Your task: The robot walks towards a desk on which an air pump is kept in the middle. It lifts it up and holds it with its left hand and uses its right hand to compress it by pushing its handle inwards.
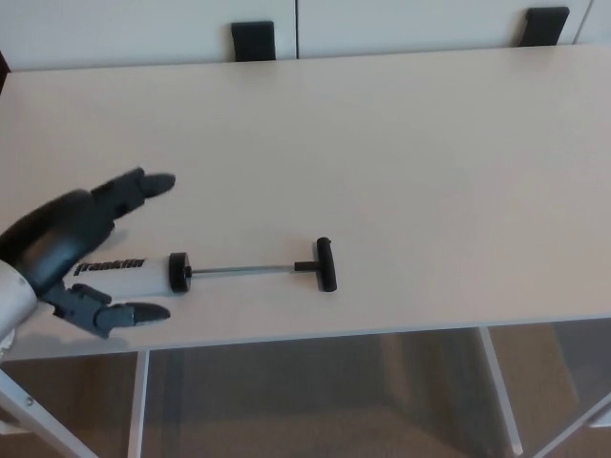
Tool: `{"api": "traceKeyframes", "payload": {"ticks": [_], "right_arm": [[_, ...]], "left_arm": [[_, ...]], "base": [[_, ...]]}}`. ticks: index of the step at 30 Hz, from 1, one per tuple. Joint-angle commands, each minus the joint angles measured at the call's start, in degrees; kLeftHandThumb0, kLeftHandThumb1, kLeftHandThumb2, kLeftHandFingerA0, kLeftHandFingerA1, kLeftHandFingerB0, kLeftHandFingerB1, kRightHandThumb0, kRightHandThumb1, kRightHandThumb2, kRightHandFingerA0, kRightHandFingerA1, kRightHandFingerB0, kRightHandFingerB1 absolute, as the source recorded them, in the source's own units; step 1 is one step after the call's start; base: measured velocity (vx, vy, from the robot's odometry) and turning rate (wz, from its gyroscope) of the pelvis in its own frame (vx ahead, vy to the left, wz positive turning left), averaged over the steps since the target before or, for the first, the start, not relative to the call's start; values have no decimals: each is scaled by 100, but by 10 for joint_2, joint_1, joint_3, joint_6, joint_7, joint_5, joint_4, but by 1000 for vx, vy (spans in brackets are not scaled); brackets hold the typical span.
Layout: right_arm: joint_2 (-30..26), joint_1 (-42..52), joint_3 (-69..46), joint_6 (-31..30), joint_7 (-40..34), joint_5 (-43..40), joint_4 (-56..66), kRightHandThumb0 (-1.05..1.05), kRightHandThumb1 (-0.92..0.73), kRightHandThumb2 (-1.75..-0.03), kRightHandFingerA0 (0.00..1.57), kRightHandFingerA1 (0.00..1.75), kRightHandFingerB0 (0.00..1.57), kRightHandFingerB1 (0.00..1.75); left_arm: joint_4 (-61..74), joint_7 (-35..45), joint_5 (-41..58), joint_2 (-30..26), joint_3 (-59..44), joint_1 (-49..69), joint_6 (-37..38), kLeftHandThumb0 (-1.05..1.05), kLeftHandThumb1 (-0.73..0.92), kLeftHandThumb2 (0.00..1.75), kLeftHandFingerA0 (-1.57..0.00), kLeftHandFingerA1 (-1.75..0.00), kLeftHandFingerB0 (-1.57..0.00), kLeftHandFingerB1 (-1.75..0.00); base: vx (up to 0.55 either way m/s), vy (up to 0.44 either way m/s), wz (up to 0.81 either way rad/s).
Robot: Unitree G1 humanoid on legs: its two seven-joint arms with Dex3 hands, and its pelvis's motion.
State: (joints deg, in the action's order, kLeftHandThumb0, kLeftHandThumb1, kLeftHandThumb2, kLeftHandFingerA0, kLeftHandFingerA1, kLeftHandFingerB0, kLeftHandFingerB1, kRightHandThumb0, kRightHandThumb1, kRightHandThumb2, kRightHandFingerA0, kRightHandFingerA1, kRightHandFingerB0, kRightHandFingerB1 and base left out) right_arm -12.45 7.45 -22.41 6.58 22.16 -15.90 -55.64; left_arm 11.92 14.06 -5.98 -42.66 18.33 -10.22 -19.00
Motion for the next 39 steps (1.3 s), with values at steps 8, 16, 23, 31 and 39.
{"api": "traceKeyframes", "payload": {"ticks": [8,16,23,31,39], "right_arm": [[-19,-15,12,-15,2,10,5,-39,-44,-71,60,60,38,48],[-18,-11,22,-22,-12,16,34,-30,-55,-57,66,55,43,41],[-18,-20,28,-23,-23,22,29,-30,-56,-57,68,54,46,42],[-19,-22,34,-21,-24,24,30,-37,-49,-75,65,62,44,51],[-20,-25,40,-17,-24,26,33,-39,-48,-77,65,63,48,54]], "left_arm": [[-120,-20,-300,-69,154,-75,98,-31,31,87,0,-48,0,-47],[-137,-29,-349,-84,186,-101,110,-30,31,87,0,-48,0,-47],[-149,-29,-358,-73,202,-121,108,-57,44,70,-25,-40,-9,-35],[-167,-27,-364,-53,216,-141,111,-59,46,73,-33,-43,-10,-36],[-184,-18,-371,-32,228,-151,107,-37,38,88,-43,-60,-2,-43]], "base": [[0,0,0],[0,0,0],[0,0,0],[0,0,0],[0,0,0]]}}
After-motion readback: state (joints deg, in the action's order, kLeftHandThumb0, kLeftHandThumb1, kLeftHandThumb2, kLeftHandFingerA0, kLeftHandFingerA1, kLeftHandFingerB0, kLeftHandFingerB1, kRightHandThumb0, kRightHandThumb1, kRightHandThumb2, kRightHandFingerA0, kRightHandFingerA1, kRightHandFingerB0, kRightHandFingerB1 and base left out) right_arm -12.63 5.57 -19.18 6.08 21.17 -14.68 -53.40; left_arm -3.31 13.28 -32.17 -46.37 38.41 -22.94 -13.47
